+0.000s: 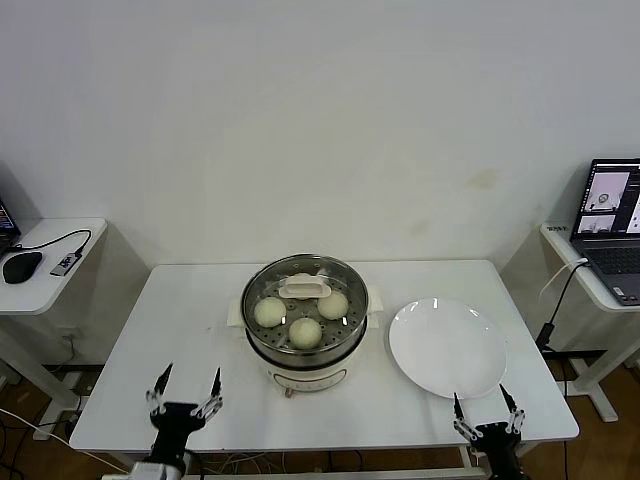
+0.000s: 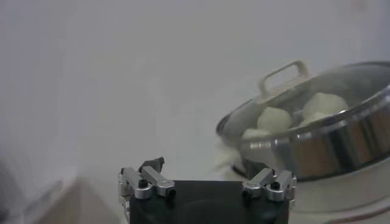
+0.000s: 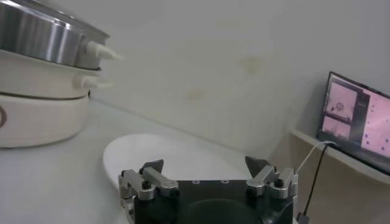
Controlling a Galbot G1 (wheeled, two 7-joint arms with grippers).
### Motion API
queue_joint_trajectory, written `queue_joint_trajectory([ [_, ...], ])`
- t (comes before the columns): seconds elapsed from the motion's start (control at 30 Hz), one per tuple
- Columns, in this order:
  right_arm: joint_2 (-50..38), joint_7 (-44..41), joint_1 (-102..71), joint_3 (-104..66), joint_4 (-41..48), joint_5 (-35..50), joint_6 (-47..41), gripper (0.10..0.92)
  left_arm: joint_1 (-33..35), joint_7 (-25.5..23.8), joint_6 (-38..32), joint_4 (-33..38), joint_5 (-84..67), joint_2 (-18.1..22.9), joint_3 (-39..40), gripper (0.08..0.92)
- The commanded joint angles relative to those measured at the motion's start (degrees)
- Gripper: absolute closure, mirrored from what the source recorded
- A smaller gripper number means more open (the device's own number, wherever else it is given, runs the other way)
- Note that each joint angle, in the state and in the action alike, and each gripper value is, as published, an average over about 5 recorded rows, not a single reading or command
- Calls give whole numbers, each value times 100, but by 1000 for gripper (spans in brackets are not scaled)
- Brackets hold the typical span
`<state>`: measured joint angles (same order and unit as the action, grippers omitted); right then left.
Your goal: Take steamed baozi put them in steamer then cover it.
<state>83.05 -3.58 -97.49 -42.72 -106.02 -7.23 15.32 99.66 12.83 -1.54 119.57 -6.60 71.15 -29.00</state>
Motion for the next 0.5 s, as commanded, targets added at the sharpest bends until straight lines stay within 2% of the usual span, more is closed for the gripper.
queue_joint_trajectory([
  [0.03, -220, -392, -293, -86, -298, 651, -170, 203, 594, 208, -929, -463, -1266, 313, -236, 177],
  [0.5, -222, -421, -428, 160, -633, 926, -404, 203, 74, -245, -671, -624, -1049, 495, -166, 177],
])
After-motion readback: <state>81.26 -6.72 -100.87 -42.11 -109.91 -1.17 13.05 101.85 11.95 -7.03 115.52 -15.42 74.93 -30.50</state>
